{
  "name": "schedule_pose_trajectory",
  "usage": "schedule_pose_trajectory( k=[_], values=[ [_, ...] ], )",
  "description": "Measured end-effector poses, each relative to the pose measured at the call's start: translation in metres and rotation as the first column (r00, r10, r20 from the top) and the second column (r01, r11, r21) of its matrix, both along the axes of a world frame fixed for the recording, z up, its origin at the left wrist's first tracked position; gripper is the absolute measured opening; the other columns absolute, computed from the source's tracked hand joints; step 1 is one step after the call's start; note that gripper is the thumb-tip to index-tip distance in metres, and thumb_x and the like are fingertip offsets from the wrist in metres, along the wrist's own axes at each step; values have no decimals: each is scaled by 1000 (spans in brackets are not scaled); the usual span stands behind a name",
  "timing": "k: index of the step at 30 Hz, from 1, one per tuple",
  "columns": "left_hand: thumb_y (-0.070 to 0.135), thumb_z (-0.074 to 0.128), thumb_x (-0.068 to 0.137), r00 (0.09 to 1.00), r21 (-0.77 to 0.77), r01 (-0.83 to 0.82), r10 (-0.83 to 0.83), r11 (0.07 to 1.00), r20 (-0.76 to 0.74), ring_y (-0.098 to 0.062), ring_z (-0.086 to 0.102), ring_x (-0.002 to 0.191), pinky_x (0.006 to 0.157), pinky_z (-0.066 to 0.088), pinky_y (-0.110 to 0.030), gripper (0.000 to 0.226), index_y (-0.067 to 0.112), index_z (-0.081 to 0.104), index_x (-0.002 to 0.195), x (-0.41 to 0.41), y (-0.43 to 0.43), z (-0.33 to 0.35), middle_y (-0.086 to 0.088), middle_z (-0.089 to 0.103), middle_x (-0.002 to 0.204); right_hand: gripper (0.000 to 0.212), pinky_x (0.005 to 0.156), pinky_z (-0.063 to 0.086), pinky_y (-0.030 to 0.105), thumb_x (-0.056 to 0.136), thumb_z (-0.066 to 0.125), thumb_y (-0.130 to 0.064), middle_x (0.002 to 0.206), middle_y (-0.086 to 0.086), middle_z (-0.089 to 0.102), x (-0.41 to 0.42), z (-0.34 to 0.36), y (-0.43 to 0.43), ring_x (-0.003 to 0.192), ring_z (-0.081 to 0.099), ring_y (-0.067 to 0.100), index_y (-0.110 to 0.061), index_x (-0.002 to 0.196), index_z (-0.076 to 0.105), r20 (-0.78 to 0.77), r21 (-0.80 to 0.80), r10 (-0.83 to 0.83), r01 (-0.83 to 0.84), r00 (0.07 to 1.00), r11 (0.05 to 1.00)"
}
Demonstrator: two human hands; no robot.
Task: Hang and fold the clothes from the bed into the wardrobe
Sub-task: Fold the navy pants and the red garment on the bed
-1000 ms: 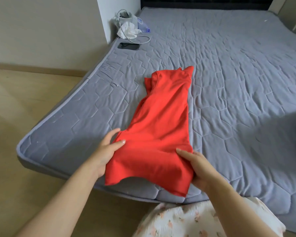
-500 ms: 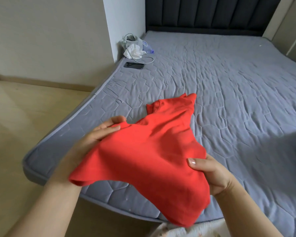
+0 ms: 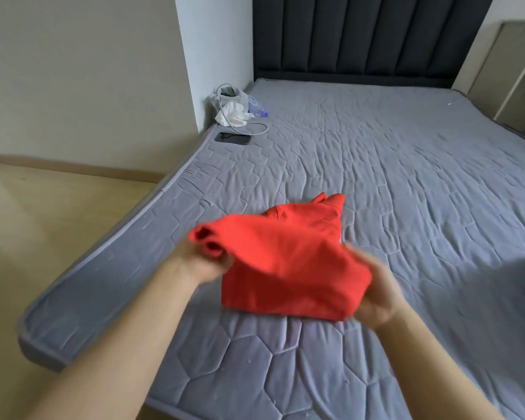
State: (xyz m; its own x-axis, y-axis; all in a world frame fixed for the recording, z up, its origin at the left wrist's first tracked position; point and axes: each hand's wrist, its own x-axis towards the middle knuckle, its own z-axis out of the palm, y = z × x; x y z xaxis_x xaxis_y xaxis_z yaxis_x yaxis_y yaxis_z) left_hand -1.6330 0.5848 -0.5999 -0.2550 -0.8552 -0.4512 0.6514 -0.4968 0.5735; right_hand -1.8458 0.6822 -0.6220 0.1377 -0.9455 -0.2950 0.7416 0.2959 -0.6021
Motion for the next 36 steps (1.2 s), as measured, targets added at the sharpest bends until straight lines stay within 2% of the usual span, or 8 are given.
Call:
schedule_pose_trajectory(
  k=[3, 4, 7, 12, 20, 26, 31, 36],
  values=[
    [29, 39, 95, 996, -186, 63, -75, 980, -58, -23, 70, 76, 65, 56, -34, 41, -6, 60, 103, -36, -35, 33, -23, 67, 85, 39, 79, 54, 39, 80, 67, -34, 104, 5, 65, -21, 17, -49, 91, 67, 24, -19, 114, 57, 146, -14, -356, 362, 923, 932],
    [42, 35, 97, 990, -249, 136, -140, 959, 3, -31, 63, 103, 79, 53, -43, 50, 10, 37, 136, -47, -50, 34, -26, 58, 116, 43, 91, 47, 44, 90, 50, -46, 122, 3, 57, -27, 15, -59, 108, 60, 27, -30, 129, 43, 73, -3, -415, 416, 907, 909],
    [43, 40, 96, 821, -389, 339, -67, 857, 567, -26, 43, 127, 95, 38, -45, 64, 33, 2, 147, -59, -70, -12, -12, 31, 149, 41, 94, 42, 39, 96, 37, -45, 130, -1, 51, -32, -15, -62, 110, 54, 16, -38, 136, 30, -433, 7, -385, 430, 815, 903],
    [19, 65, 85, 344, -216, 315, 101, 924, 934, -25, 44, 125, 106, 34, -34, 64, 9, 33, 140, -44, -47, -113, -15, 41, 141, 49, 58, 41, 20, 92, 56, -16, 117, 8, 54, -27, -86, -36, 77, 51, 12, -7, 136, 39, -770, 134, -150, 387, 620, 912],
    [14, 62, 88, 628, -284, 177, 114, 942, 770, -14, 58, 86, 72, 45, -24, 10, 13, 62, 98, -40, -28, -127, 0, 64, 89, 22, 59, 41, 24, 88, 62, -12, 89, 10, 59, -21, -109, -35, 68, 52, 17, -1, 106, 59, -899, 152, -5, 325, 437, 933],
    [18, 54, 93, 503, -209, 287, 38, 935, 863, -18, 57, 85, 74, 42, -27, 11, 10, 62, 95, -26, -1, -124, -6, 64, 91, 15, 40, 29, 17, 89, 57, -7, 59, 6, 46, -35, -105, -14, 52, 39, 15, -4, 74, 60, -869, 203, 53, 258, 491, 945],
    [19, 50, 96, 385, -9, 475, -199, 880, 901, -13, 57, 82, 66, 42, -15, 16, 19, 58, 82, -1, 39, -134, 1, 63, 87, 22, 39, 31, 17, 74, 68, -22, 40, -6, 46, -41, -102, 15, 35, 43, 8, -15, 60, 53, -789, 474, 478, -113, 385, 873],
    [38, 56, 90, 383, -33, 458, -164, 888, 909, -15, 60, 91, 78, 45, -27, 24, 16, 59, 100, -16, 16, -111, 0, 64, 98, 10, 56, 37, 26, 89, 60, -18, 68, 8, 52, -33, -103, -3, 59, 48, 21, -9, 86, 58, -806, 329, 178, 176, 565, 928]
  ],
)
